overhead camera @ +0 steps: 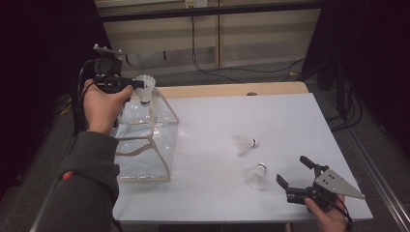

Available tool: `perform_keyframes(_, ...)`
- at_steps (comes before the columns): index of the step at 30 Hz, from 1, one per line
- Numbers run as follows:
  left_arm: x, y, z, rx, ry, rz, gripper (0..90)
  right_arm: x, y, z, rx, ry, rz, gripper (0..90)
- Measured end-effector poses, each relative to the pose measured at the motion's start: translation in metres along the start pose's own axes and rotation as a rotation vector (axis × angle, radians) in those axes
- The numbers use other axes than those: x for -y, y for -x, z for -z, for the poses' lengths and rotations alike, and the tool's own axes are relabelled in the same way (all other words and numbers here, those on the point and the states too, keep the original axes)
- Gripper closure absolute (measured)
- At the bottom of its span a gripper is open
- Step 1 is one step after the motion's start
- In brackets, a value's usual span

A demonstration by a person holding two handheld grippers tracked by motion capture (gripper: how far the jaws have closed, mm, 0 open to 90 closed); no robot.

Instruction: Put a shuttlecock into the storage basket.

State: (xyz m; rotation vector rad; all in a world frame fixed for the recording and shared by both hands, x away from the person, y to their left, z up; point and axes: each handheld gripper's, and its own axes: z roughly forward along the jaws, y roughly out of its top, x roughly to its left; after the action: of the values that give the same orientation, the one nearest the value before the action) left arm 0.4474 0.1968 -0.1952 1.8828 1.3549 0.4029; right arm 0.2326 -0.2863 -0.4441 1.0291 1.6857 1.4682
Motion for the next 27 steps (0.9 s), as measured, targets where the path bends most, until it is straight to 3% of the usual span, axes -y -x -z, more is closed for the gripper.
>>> perform_keyframes(27,0.004,-0.013,0.003,-0.038,-0.001,0.015,89.9,0.0,0.0,0.0,0.001,0.001,-0.002,1.2)
